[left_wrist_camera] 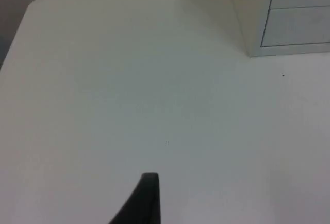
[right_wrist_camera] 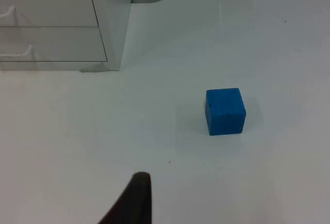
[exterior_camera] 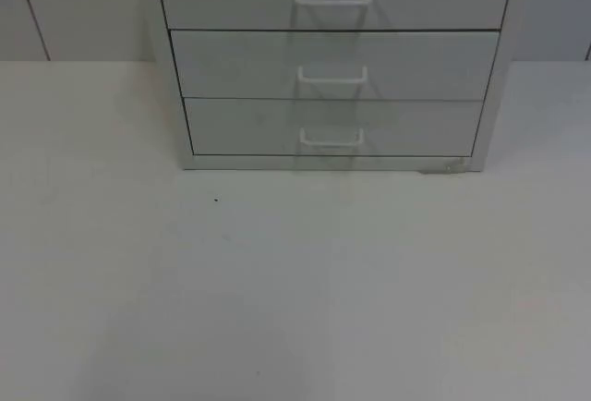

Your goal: Open the drawer with the left hand, place the block into the drawer with the right hand, then close the drawer with the left hand.

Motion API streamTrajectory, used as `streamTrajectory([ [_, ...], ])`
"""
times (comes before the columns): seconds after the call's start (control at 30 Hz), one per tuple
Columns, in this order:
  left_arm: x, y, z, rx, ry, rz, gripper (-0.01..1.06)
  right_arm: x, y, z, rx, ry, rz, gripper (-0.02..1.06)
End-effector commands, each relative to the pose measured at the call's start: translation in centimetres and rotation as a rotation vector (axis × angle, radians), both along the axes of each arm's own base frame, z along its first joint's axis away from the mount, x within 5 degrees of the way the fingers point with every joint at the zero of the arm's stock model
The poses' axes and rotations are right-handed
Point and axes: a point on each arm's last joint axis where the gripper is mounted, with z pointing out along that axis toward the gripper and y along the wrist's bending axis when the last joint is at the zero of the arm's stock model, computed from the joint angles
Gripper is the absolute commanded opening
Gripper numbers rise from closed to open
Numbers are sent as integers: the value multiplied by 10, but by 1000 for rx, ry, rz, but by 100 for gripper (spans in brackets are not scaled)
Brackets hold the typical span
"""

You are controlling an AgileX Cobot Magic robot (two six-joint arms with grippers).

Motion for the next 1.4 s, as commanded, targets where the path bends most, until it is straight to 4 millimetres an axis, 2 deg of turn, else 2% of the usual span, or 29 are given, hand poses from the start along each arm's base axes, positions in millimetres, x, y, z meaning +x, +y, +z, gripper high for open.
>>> streamTrajectory([
  [0.0,-1,0,8,-6,-23,-7,105,0,0,-3,-4,7,-9,105],
  [0.37,17,-1,59,-10,2,-14,105,1,0,-2,-4,1,-9,105],
  [0.5,27,-1,73,-14,3,-15,105,-3,0,11,-3,-68,-9,105],
  [0.6,40,-1,83,-20,31,-17,105,10,0,29,-7,-65,-10,105],
  [0.7,57,0,84,-22,82,-15,105,39,0,45,-6,2,-8,105],
  [0.73,57,0,84,-22,82,-15,105,39,0,45,-6,2,-8,105],
  [0.77,63,0,83,-23,100,-15,105,49,0,51,-6,16,-7,105],
  [0.9,90,1,81,-26,153,-10,105,98,1,64,-8,124,-6,105],
  [0.93,90,1,81,-26,153,-10,105,98,1,64,-8,124,-6,105],
  [1.03,112,2,76,-29,187,-5,105,136,1,67,-8,201,-5,105],
  [1.13,135,2,69,-32,235,-1,105,169,1,60,-9,288,-4,105],
  [1.17,135,2,69,-32,235,-1,105,169,1,60,-9,288,-4,105],
  [1.3,165,3,54,-31,310,1,105,200,2,39,-10,396,-4,105],
  [1.37,172,3,49,-30,330,-7,105,205,2,34,-10,419,-4,105],
])
